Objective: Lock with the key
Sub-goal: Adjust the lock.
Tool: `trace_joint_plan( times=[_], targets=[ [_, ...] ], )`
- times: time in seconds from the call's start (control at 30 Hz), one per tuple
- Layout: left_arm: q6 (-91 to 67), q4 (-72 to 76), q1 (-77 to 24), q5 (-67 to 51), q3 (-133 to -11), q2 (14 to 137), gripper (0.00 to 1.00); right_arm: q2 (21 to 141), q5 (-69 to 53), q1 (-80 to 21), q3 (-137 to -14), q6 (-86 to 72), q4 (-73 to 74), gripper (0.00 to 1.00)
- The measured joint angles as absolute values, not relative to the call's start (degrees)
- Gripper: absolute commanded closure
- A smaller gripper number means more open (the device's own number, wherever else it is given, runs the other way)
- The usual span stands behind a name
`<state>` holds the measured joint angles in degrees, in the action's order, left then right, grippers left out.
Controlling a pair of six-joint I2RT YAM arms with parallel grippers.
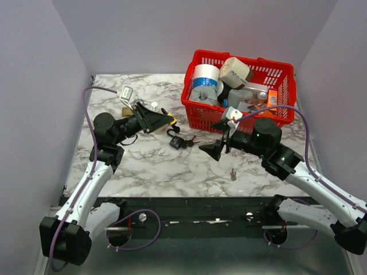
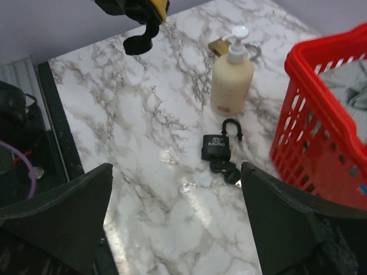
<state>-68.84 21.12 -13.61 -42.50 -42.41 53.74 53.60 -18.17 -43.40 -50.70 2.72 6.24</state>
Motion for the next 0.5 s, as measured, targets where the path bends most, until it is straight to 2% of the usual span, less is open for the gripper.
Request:
trace_joint_plan(
  times=[0.27, 0.5],
  targets=[
    [-72.12, 27.4, -17.69, -53.74, -42.59, 55.33, 1.0, 53.58, -32.77, -43.55, -50.7, 24.23, 0.73, 0.0],
    [-72.73, 28.86, -21.1, -58.0, -42.7, 55.77, 1.0, 55.42, -36.75, -45.54, -51.62, 30.33, -2.48, 0.0]
  ],
)
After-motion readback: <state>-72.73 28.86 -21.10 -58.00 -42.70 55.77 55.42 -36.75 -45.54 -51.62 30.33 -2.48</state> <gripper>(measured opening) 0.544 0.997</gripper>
